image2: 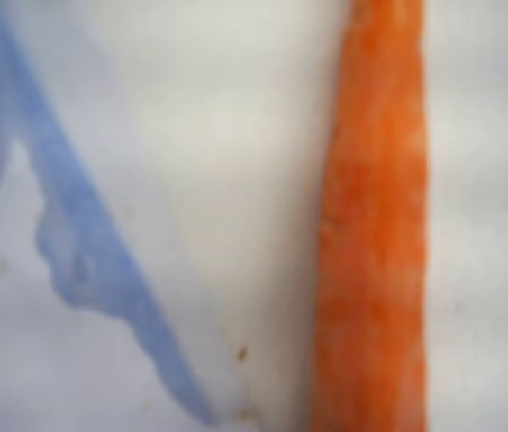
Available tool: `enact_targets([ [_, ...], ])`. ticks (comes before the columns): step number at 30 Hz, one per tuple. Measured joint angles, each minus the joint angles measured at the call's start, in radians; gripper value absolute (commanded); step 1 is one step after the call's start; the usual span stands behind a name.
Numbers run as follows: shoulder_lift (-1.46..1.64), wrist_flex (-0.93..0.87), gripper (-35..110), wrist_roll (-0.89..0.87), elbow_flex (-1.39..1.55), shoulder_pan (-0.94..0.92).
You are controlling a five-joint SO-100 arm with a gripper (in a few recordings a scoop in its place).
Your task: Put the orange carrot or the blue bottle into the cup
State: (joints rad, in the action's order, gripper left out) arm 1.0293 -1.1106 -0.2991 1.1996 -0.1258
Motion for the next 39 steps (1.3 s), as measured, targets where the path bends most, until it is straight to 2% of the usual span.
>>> enact_targets([
  [10,0.067,-0.135,14,0.0,0.002,0.011],
  [25,0.374,-0.155,14,0.0,0.003,-0.006],
  [39,0.574,-0.379,14,0.017,-0.072,-0.051],
])
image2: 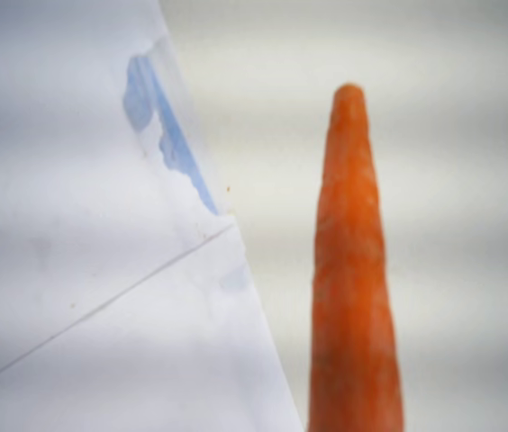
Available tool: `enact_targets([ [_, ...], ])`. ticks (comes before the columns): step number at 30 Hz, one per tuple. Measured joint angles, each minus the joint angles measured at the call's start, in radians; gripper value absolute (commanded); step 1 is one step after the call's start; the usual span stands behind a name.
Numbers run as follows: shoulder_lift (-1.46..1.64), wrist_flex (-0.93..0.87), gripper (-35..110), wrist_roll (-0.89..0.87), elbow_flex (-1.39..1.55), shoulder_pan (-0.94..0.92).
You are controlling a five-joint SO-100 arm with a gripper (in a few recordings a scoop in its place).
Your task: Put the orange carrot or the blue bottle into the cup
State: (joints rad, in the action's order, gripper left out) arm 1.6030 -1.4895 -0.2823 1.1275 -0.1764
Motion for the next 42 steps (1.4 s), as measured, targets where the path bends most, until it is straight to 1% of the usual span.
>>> enact_targets([
  [7,0.008,-0.043,14,0.0,-0.006,-0.147],
  [14,0.008,-0.043,14,0.0,-0.006,-0.295],
  [24,0.008,-0.043,14,0.002,-0.006,-0.44],
  [35,0.008,-0.043,14,0.098,-0.006,-0.638],
  [42,0.008,-0.043,14,0.124,-0.006,-0.686],
])
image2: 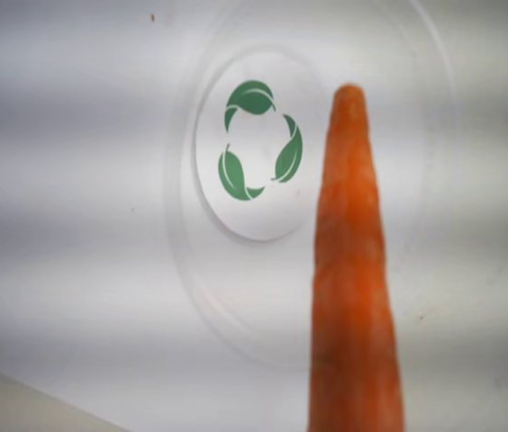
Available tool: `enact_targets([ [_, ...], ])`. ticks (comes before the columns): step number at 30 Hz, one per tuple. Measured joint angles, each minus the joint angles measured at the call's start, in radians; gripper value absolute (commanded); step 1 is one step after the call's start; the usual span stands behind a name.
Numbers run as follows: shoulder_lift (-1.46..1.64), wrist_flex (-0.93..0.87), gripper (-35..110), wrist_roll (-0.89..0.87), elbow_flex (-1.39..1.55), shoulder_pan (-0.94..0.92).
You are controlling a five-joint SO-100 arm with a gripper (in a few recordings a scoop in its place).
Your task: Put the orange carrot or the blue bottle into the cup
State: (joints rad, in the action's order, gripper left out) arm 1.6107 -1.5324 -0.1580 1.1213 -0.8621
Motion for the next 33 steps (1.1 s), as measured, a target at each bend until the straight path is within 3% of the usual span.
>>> enact_targets([
  [11,-0.012,0.146,14,0.0,0.0,0.006],
  [33,-0.129,0.118,14,0.0,0.0,0.074],
])
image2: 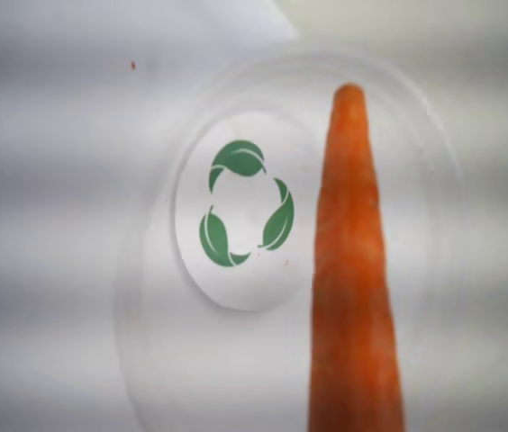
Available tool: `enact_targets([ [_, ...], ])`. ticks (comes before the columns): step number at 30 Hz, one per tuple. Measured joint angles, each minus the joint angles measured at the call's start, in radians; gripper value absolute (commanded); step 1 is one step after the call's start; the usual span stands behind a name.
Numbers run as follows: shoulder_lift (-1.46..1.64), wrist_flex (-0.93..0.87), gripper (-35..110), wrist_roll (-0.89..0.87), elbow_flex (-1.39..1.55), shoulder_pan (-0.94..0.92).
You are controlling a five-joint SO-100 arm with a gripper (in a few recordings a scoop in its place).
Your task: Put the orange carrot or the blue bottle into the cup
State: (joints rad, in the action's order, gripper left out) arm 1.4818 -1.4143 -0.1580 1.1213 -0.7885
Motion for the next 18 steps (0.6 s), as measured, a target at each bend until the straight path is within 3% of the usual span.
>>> enact_targets([
  [12,-0.021,0.0,15,0.0,0.0,0.002],
  [18,-0.021,0.0,27,0.0,0.0,0.0],
])
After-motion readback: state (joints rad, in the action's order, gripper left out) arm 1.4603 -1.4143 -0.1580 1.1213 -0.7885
